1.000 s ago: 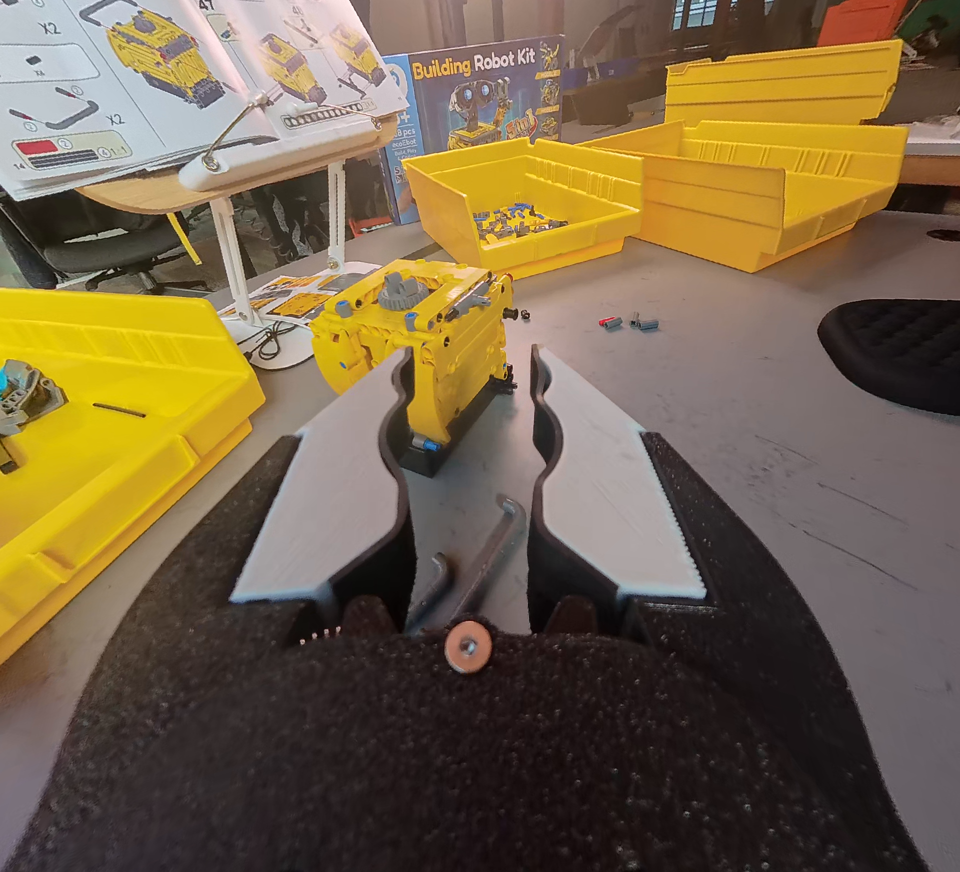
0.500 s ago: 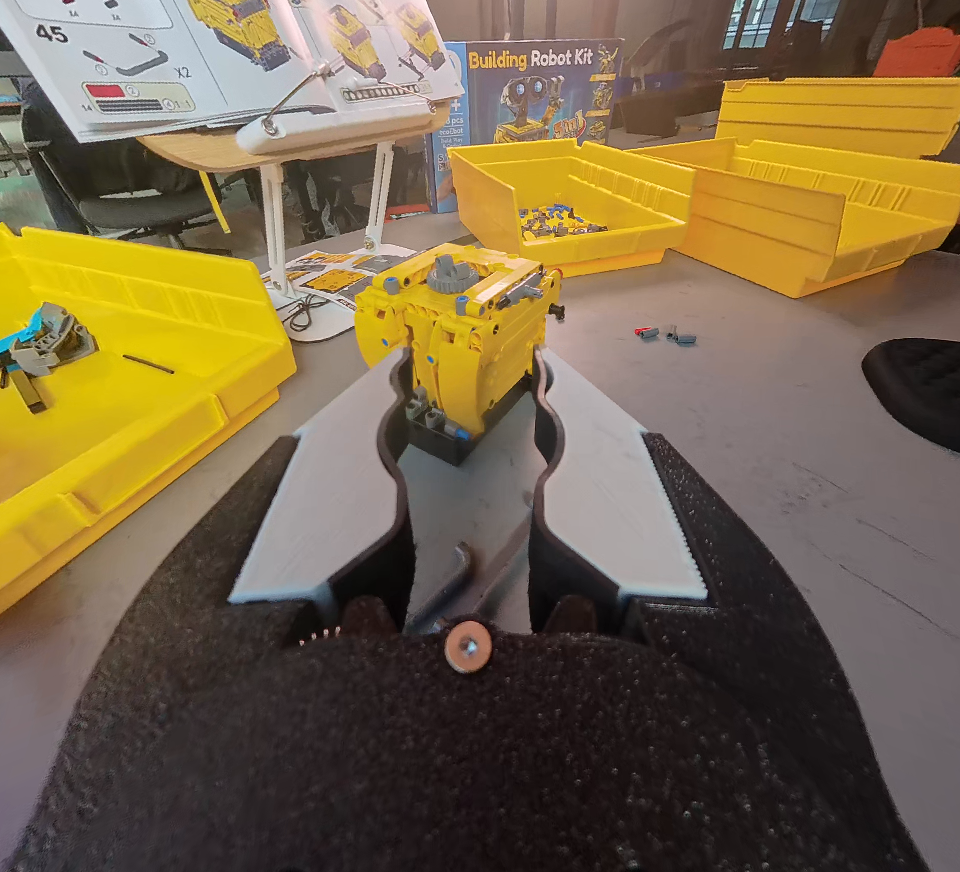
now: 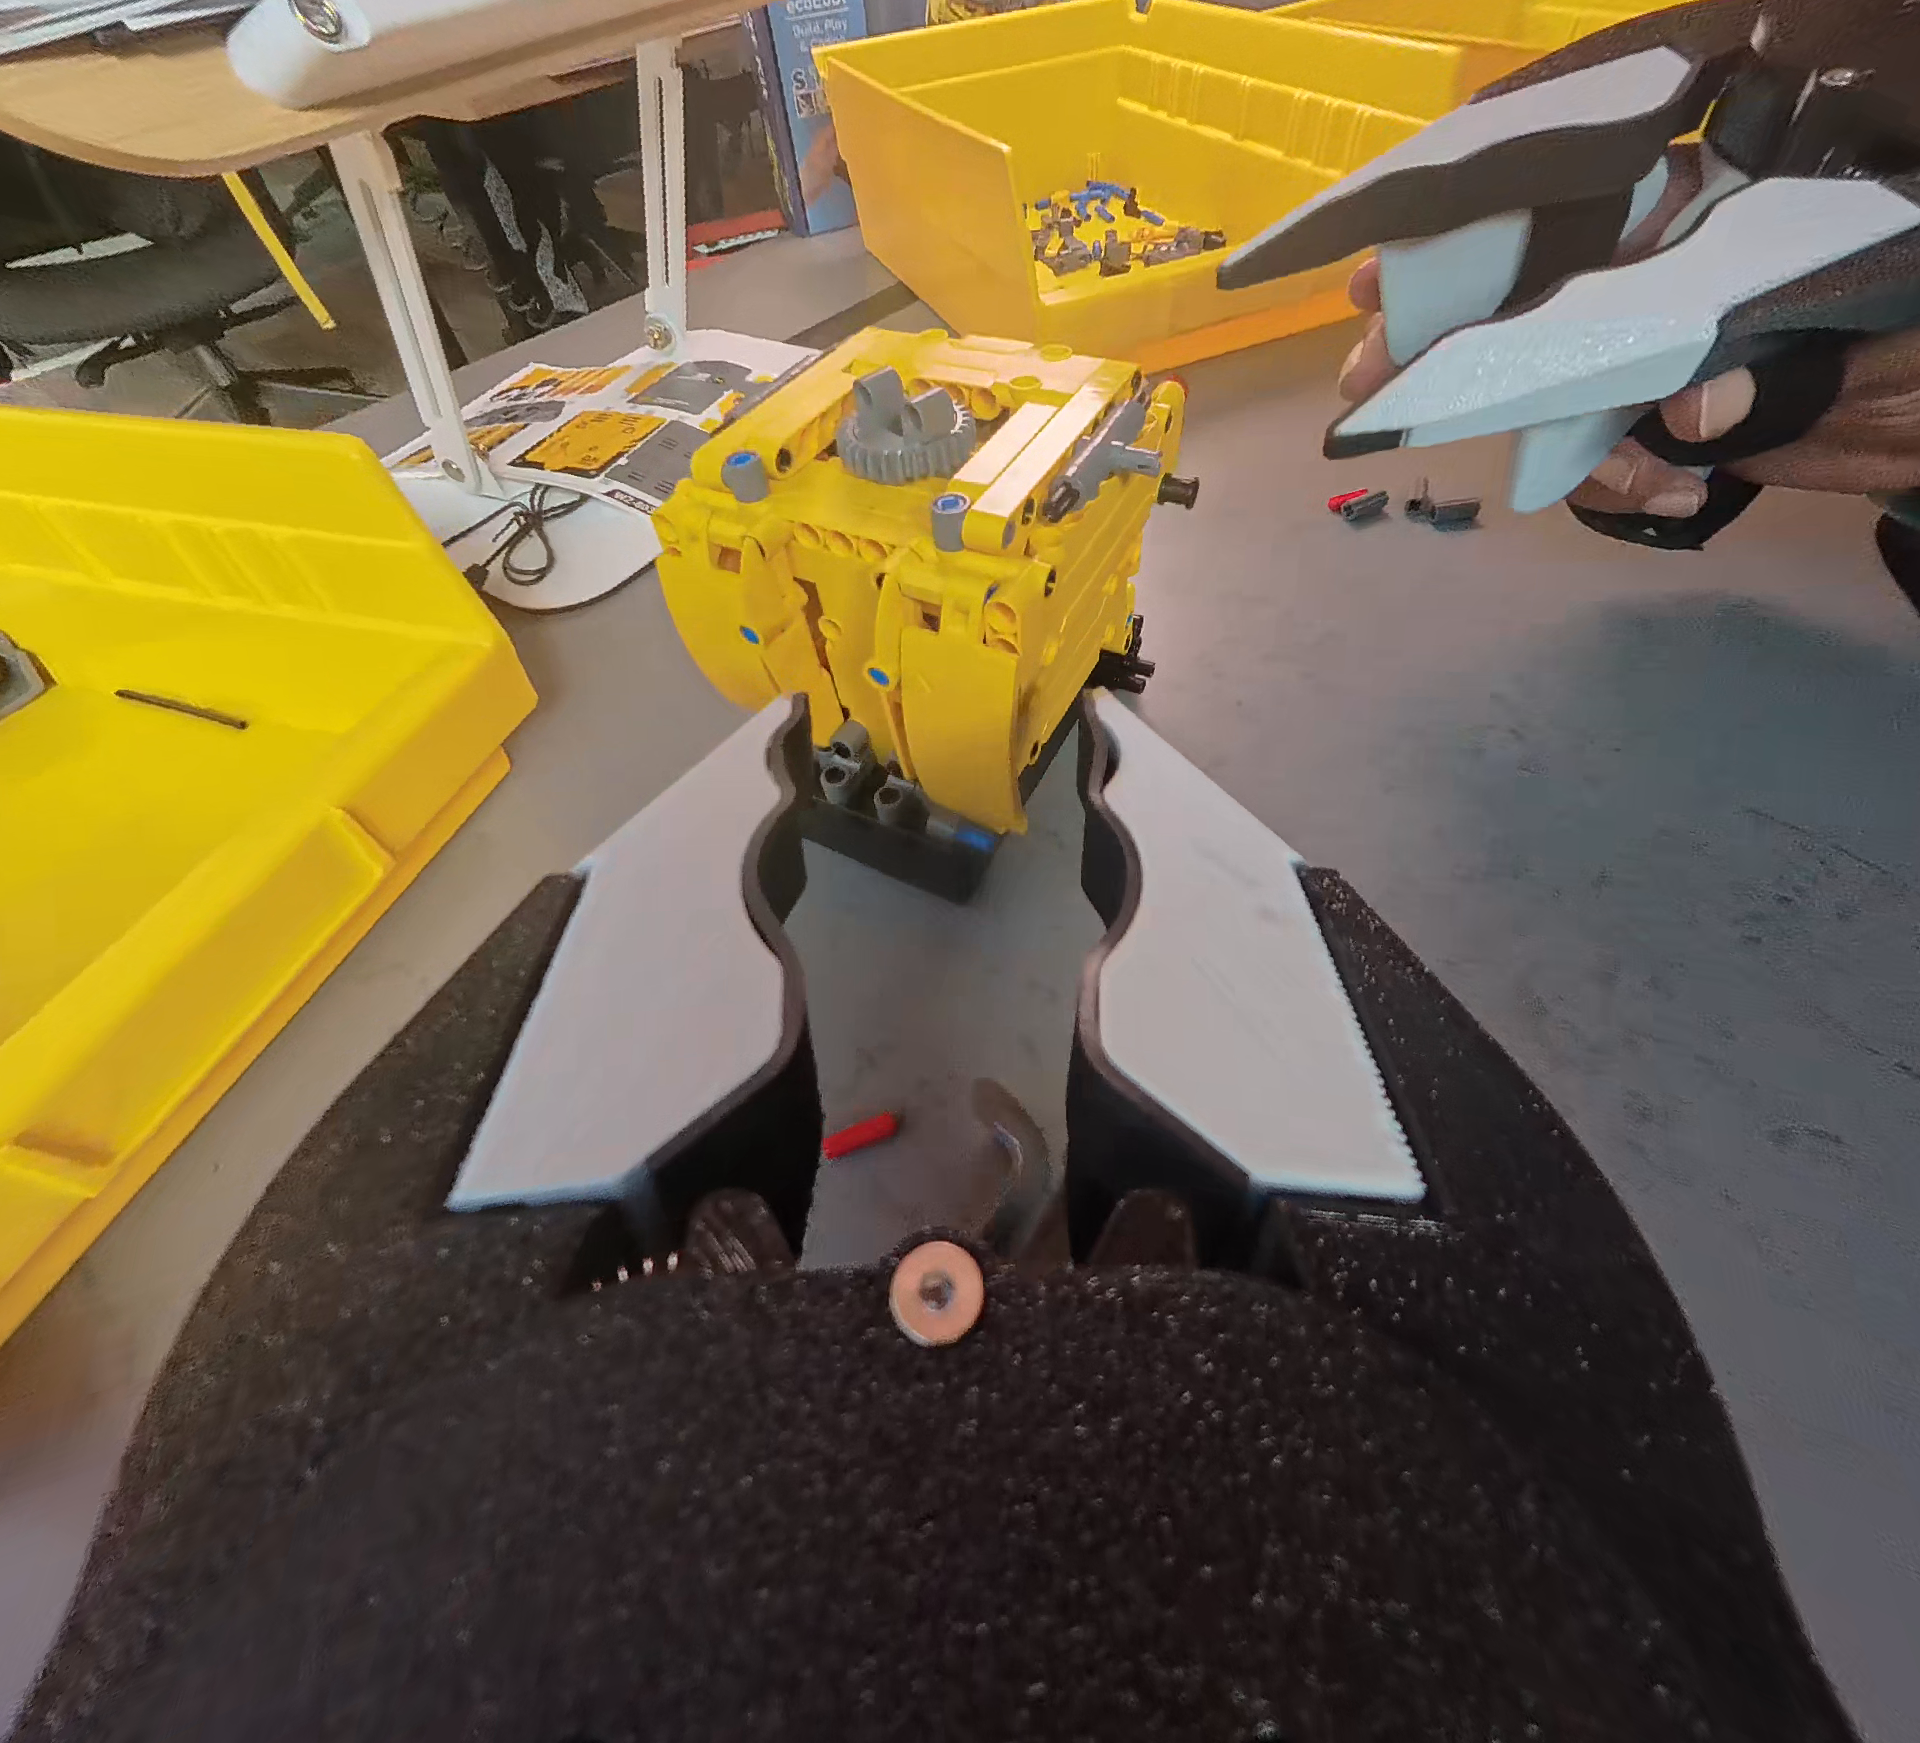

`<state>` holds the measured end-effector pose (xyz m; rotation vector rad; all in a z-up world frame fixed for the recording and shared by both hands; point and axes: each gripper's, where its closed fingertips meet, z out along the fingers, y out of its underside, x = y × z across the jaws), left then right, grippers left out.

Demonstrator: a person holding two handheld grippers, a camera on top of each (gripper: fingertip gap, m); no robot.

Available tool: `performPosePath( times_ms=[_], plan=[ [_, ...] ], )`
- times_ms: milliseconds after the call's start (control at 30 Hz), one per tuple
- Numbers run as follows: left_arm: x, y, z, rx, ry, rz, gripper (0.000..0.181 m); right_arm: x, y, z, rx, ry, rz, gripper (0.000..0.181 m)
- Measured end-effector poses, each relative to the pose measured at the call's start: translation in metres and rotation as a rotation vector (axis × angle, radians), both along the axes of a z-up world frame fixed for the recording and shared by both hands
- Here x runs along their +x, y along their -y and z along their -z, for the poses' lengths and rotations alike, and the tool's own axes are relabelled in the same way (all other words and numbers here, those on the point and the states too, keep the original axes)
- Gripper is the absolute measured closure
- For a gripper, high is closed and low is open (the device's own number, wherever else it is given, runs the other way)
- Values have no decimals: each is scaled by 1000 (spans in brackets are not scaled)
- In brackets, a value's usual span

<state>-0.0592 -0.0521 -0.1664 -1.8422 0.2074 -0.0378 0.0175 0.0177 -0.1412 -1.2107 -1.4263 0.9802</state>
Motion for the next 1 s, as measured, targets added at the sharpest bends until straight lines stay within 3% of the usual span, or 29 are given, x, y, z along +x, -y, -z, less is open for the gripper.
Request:
performPosePath(
  times_ms=[67, 233, 433, 667, 867, 1000],
  plan=[
    [0, -9, 5, -34, -19, 0, 129, 3, -1, 5, 52, 10, 10, 123],
    [-7, -25, 13, -78, -104, -8, 147, 23, -22, -8, 90, -41, 93, 126],
    [-7, -18, 14, -83, -113, 12, 150, 43, -60, -19, 82, -92, 215, 129],
    [1, -5, 14, -85, -114, 67, 149, 45, -64, -16, 64, -95, 216, 130],
    [-20, -9, 15, -76, -195, -83, 156, 45, -66, -15, 38, -100, 216, 131],
    [-20, -10, 15, -73, -199, -101, 156, 45, -63, -15, 62, -94, 213, 131]
  ],
)
